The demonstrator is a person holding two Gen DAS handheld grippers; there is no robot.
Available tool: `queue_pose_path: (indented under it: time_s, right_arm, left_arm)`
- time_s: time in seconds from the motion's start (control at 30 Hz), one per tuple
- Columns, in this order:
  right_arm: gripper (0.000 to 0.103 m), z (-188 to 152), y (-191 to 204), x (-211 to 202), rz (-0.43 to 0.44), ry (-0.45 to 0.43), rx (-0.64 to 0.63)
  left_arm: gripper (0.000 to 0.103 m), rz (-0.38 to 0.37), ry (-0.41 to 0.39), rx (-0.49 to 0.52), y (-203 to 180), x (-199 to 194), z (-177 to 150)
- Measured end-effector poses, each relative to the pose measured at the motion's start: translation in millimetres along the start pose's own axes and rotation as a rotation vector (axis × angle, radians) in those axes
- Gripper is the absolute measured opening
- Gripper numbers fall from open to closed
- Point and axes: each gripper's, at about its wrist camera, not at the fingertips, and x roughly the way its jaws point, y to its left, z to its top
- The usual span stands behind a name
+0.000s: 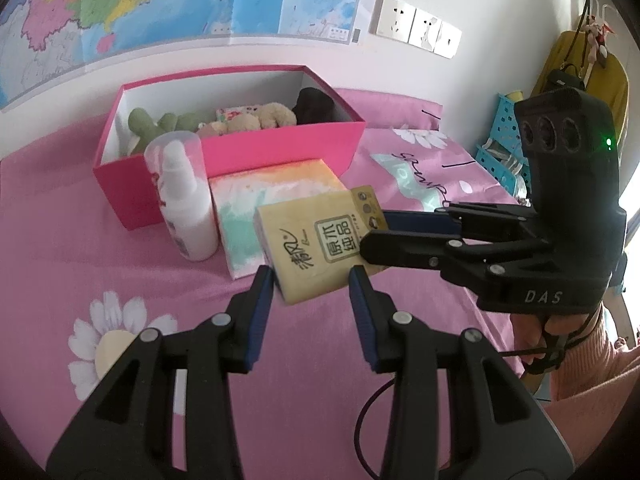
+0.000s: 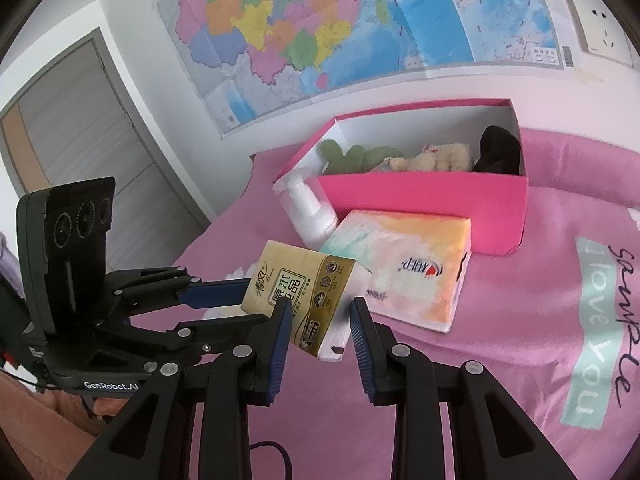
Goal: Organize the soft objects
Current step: 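Carry the yellow tissue packet over the pink box with the right gripper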
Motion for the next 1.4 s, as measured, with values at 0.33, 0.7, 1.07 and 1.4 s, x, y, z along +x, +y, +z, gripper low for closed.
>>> queue_pose_path:
  time_s: [0.33, 0.7, 1.07, 1.4]
  right_arm:
    - [0.03, 9, -8, -4, -0.015, -0.025, 0.005]
    - [0.032, 15, -12, -7, -0.02, -0.037, -0.005]
    - [0.032, 22, -12, -9, -0.026, -0.05, -0.012]
    - [0.032, 33, -13, -5, -0.032, -0.068, -0.019]
  left_arm:
    - [0.041, -0.003, -0.019, 0.008, -3, 5, 13]
    - [0.041, -0.002, -0.028, 0.005, -5, 7, 17]
    - [0.041, -0.001, -0.043, -0.003, 1, 9, 26]
    - [0.041, 0.009, -0.055, -0.006, 6, 12, 36]
